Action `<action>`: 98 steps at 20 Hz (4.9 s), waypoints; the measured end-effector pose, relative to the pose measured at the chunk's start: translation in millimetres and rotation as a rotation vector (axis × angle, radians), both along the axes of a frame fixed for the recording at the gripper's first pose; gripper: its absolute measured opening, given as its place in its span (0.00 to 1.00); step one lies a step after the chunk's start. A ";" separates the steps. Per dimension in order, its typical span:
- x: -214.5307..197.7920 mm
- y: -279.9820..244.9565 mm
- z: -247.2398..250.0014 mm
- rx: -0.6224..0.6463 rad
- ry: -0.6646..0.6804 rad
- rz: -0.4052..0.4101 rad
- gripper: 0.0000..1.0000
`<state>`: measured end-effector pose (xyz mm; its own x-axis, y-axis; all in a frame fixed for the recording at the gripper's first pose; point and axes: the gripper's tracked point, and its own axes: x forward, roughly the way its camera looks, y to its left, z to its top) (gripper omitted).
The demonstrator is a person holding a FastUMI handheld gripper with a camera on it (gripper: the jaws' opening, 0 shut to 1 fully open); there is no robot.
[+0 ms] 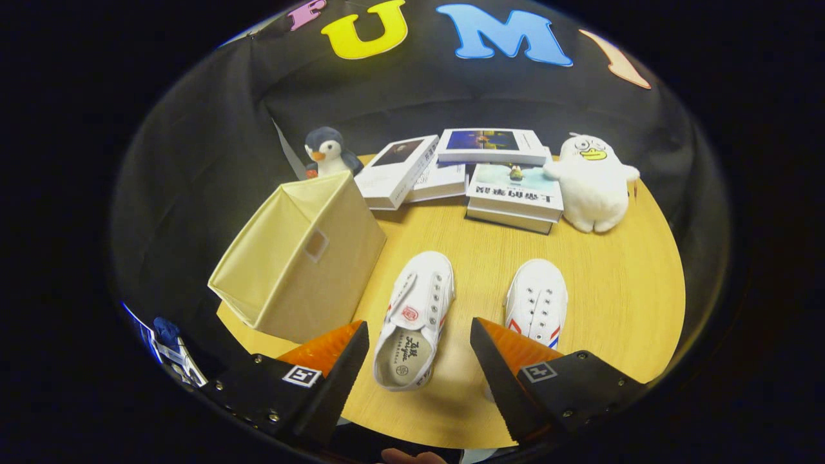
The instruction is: Open the storage box then place both shoes into the box .Put the left shoe in first, then the right shoe, with the right side of both shoes facing outward in a uniform manner.
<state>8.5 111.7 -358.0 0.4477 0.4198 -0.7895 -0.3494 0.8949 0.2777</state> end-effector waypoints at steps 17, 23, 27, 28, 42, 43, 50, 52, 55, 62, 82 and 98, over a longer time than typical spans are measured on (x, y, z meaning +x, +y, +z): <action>37.3 11.2 -95.7 -0.159 0.061 0.030 0.95; 38.6 16.2 -98.8 -0.216 -0.018 0.085 0.20; 39.3 15.6 -99.3 -0.140 0.041 -0.004 0.01; 40.5 14.2 -97.0 -0.115 0.060 -0.026 0.01; 46.2 10.7 -6.3 0.002 0.068 -0.114 0.01; 47.4 11.6 3.1 0.021 0.074 -0.122 0.01; 57.7 26.0 71.9 0.080 0.050 -0.155 0.01; 60.6 38.2 88.8 0.092 0.037 -0.147 0.01; 62.9 60.6 108.3 0.099 0.021 -0.118 0.01; 52.9 126.7 118.7 0.124 0.063 -0.050 0.01; 67.8 251.1 77.5 0.059 0.088 0.123 0.01; 92.8 159.8 138.7 0.101 -0.163 0.070 0.96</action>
<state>101.3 271.5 -219.3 0.5335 0.5273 -0.6613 -0.4573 0.8376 0.2989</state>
